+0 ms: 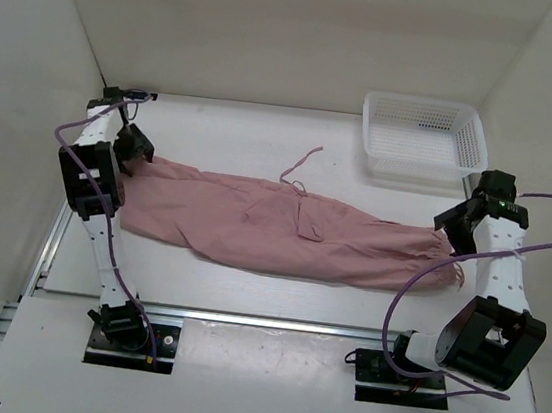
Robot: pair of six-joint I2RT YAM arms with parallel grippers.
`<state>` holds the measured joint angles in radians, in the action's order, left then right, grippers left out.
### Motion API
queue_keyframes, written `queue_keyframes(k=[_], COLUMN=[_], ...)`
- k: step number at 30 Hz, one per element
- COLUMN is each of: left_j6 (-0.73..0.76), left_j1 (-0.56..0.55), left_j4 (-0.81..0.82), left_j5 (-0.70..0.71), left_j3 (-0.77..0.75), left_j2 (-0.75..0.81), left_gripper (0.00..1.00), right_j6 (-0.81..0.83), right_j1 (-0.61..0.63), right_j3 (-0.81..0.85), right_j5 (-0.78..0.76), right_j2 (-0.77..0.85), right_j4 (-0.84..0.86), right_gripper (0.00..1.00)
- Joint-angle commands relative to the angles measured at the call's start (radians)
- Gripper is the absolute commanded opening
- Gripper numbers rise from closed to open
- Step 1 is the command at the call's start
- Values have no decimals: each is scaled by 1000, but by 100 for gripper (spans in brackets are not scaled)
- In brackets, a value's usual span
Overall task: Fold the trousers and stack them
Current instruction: Fold the trousers
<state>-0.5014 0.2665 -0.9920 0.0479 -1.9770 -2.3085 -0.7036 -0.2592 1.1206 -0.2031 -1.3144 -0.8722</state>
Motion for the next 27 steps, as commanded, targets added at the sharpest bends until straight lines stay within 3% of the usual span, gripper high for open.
queue_keyframes(k=[1, 2, 3, 4, 14, 16, 18, 19, 21, 22, 27], left_j6=[-6, -6, -6, -6, 4, 14, 14, 14, 14, 14, 23], left_j1=[-7, -16, -16, -16, -16, -16, -16, -16, -16, -16, -16], left_j4=[-14, -14, -14, -14, -25, -25, -51, -51, -91, -106, -106], left_j5=[-43, -43, -43, -34, 41, 17, 0, -20, -34, -34, 18], left_j3=[-45, -45, -45, -55, -37, -69, -138, -157, -221, -236, -198], left_j2=[28, 27, 27, 27, 208, 169, 123, 80, 43, 31, 107], left_gripper=[68, 52, 20, 10, 10, 15, 29, 54, 86, 97, 98], right_j6=[-13, -13, -13, -22, -22, -22, -22, -22, -13, -13, -4], right_j1=[8, 8, 8, 8, 8, 8, 8, 8, 8, 8, 17], right_j3=[59, 59, 59, 59, 31, 31, 31, 31, 31, 31, 31], right_j5=[-12, -12, -12, -12, -12, -12, -12, -12, -2, -2, -2], right_j2=[-15, -16, -16, -16, -5, -5, -5, -5, -5, 4, 14], right_j4=[-10, -10, -10, -10, -19, -10, -10, -10, -10, -10, -10], right_gripper=[70, 70, 70, 70, 70, 70, 70, 70, 70, 70, 70])
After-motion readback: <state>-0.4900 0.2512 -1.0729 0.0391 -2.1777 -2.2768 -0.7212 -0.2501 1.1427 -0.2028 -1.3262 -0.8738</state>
